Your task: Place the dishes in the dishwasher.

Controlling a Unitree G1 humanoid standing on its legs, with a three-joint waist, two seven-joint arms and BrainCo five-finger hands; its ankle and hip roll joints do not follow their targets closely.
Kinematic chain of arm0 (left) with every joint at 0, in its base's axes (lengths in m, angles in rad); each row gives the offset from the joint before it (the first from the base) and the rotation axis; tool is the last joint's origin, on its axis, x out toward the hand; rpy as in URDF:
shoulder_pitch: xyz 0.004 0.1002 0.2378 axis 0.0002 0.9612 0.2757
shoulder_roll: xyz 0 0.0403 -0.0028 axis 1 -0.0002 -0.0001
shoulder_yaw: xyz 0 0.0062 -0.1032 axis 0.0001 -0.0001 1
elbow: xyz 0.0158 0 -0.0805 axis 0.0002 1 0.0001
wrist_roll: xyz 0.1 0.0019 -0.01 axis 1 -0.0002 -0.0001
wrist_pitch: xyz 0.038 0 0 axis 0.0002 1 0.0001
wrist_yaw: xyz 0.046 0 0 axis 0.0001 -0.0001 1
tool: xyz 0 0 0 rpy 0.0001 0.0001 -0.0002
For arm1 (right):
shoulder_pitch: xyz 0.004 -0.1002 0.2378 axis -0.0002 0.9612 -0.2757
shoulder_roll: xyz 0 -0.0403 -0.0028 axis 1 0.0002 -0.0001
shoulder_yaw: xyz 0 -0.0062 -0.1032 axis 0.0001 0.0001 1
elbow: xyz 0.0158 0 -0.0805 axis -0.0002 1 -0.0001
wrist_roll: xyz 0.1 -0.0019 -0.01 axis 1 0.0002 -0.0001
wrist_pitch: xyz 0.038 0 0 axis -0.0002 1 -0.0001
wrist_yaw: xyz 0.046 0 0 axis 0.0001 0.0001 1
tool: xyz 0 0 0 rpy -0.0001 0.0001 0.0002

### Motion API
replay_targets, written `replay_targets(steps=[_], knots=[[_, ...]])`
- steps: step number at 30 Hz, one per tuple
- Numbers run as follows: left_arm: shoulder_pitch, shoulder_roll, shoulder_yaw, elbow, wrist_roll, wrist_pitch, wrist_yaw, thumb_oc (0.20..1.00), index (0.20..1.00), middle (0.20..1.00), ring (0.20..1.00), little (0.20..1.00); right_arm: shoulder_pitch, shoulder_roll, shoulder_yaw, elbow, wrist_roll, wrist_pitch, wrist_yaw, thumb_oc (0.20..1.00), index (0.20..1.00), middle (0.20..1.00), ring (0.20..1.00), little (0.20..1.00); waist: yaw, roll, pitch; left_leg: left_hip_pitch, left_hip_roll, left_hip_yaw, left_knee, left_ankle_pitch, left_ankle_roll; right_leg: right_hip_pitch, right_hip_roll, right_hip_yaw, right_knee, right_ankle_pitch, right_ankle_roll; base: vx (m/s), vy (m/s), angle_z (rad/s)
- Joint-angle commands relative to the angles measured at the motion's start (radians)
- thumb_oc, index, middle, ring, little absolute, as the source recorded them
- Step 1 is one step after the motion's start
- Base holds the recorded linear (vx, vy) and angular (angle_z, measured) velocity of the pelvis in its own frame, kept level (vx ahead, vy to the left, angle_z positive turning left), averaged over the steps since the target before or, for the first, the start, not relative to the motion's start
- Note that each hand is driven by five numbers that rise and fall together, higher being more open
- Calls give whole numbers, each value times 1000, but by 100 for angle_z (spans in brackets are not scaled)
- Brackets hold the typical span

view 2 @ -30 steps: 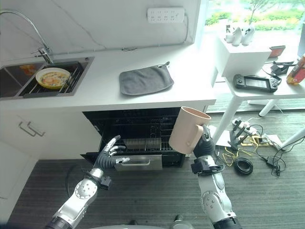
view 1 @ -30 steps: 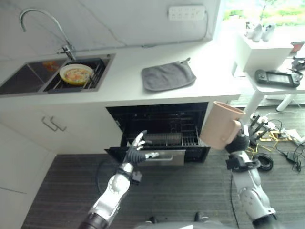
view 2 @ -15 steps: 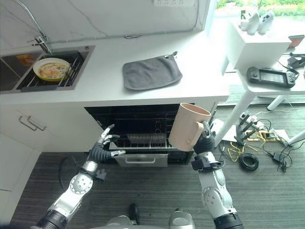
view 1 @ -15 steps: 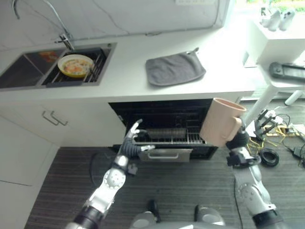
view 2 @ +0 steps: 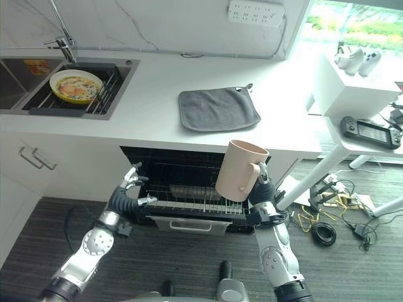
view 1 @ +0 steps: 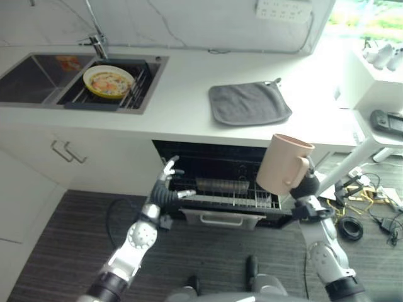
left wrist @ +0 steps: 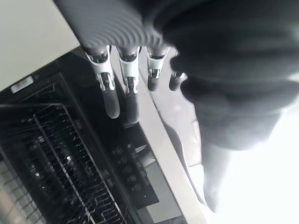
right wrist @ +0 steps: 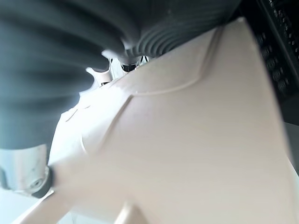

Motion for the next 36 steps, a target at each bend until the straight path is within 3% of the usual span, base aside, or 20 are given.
replay_targets(steps=[1, 5, 12, 15, 19, 22, 23, 26, 31, 34, 36], knots=[[-64, 28, 18, -45, 42, -71, -14, 1000, 1000, 1000, 1000, 1000, -30, -8, -33, -105, 20, -47, 9, 200, 200, 200, 200, 200, -14, -2, -3, -5, 9, 74, 7, -29, 16, 44, -17, 5, 55, -128, 46, 62, -53, 15], [-62, 37, 8, -51, 54, -51, -43, 1000, 1000, 1000, 1000, 1000, -24, -1, -28, -104, 20, -60, 6, 200, 200, 200, 200, 200, -18, 5, -10, 3, 23, 85, 0, -24, 4, 60, -19, -15, 49, -134, 45, 63, -71, 10], [-74, 50, -12, -32, 62, -24, -48, 1000, 1000, 1000, 1000, 1000, -17, -9, -3, -108, -28, -65, -10, 200, 200, 200, 200, 200, -33, 14, -16, 16, 29, 53, 18, -32, -2, 69, 6, 32, 55, -153, 25, 50, -153, -1], [-86, 64, -37, -20, 155, -12, -122, 1000, 1000, 1000, 1000, 1000, -18, -30, 14, -106, -69, -15, -21, 200, 200, 200, 200, 200, -48, 31, -15, 16, 49, 55, 25, -22, -18, 72, 17, 43, 55, -160, 16, 63, -114, -4], [-135, 108, -93, 10, 264, 4, -147, 1000, 1000, 1000, 1000, 1000, -22, -56, 43, -94, -74, 37, 4, 200, 200, 200, 200, 200, -77, 52, -13, 9, 55, 68, 55, -24, -27, 59, 14, 58, 76, -172, 10, 53, -18, -4], [-140, 126, -105, 18, 283, -7, -153, 1000, 1000, 1000, 1000, 1000, -29, -76, 62, -85, -103, 42, 10, 200, 200, 200, 200, 200, -73, 58, 4, -50, 36, -1, 201, -34, -31, 50, 13, 103, 87, -170, -2, 82, 83, -5], [-131, 140, -105, 11, 276, -18, -145, 1000, 1000, 1000, 1000, 1000, -43, -94, 68, -78, -104, 39, 7, 200, 200, 200, 200, 200, -71, 69, 13, -61, 36, -44, 177, -27, -30, 36, 13, 134, 92, -164, 1, 98, 237, -20], [-154, 156, -107, 12, 227, -27, -155, 1000, 1000, 1000, 1000, 1000, -51, -111, 47, -87, -114, 45, -24, 200, 200, 200, 200, 200, -99, 103, 31, -37, 67, 5, 52, 18, -36, 17, -15, 129, 100, -164, 23, 91, 387, -41], [-157, 156, -102, 12, 283, -9, -168, 1000, 1000, 1000, 1000, 1000, -23, -82, 22, -97, -132, 55, -12, 200, 200, 200, 200, 200, -117, 105, 37, -11, 51, 53, 16, 8, -28, 12, -68, 92, 76, -130, 67, 45, 227, -13], [-188, 163, -123, 35, 384, 0, -142, 1000, 1000, 1000, 1000, 1000, -18, -90, -2, -109, -133, 76, 19, 200, 200, 200, 200, 200, -128, 103, 49, -27, 35, 104, 45, -16, -14, -29, -107, 61, 121, -130, 86, -62, 176, -6], [-207, 174, -139, 33, 510, 29, -57, 1000, 1000, 1000, 1000, 1000, -33, -103, -4, -103, -132, 81, 32, 200, 200, 200, 200, 200, -125, 105, 62, -44, 31, 113, 64, -23, -11, -47, -116, 48, 149, -139, 86, -91, 123, 8]])
